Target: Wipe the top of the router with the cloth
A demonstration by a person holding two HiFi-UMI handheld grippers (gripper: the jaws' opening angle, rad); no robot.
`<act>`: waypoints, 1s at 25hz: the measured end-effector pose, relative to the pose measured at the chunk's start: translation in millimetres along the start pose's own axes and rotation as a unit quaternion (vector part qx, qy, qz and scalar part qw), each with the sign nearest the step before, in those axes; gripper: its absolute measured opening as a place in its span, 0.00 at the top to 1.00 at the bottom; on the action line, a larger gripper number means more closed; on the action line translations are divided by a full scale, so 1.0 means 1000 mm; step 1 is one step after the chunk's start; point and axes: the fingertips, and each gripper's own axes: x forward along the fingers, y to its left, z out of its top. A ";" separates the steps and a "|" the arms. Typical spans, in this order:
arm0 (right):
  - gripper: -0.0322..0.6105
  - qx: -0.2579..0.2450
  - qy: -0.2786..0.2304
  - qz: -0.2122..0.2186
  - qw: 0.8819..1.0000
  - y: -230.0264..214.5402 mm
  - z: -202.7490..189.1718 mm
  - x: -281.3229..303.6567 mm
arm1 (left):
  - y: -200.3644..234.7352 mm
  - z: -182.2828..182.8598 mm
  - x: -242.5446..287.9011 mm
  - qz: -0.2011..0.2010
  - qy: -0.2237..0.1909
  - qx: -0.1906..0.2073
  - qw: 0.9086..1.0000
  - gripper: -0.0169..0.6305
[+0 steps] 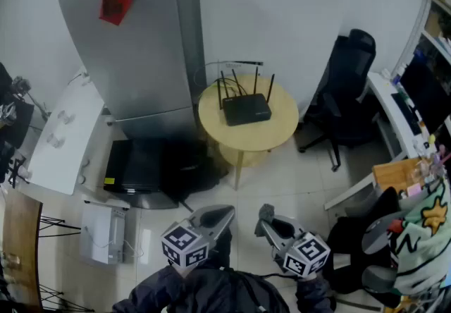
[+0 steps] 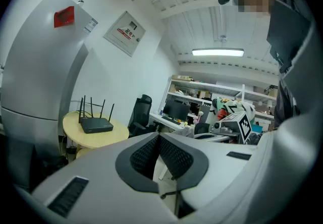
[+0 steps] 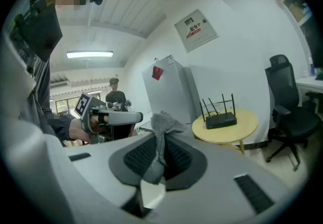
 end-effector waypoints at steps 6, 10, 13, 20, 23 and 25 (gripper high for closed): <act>0.84 0.002 0.011 -0.001 1.000 -0.078 0.047 0.083 | 0.094 0.050 0.064 -0.004 0.005 0.009 1.000 0.99; 0.84 0.013 0.020 -0.005 1.000 -0.129 0.077 0.147 | 0.162 0.082 0.100 -0.006 0.008 0.003 1.000 0.99; 0.84 0.015 0.025 -0.002 1.000 -0.160 0.098 0.191 | 0.207 0.104 0.124 -0.005 0.011 0.000 1.000 0.98; 0.84 0.023 0.036 -0.009 0.999 -0.218 0.125 0.261 | 0.275 0.128 0.160 0.001 0.015 -0.012 1.000 0.99; 0.84 0.024 0.041 -0.007 0.999 -0.242 0.136 0.288 | 0.296 0.134 0.172 0.008 0.016 -0.019 1.000 0.98; 0.84 0.022 0.047 -0.003 0.999 -0.258 0.140 0.307 | 0.307 0.138 0.180 0.015 0.015 -0.024 0.999 0.98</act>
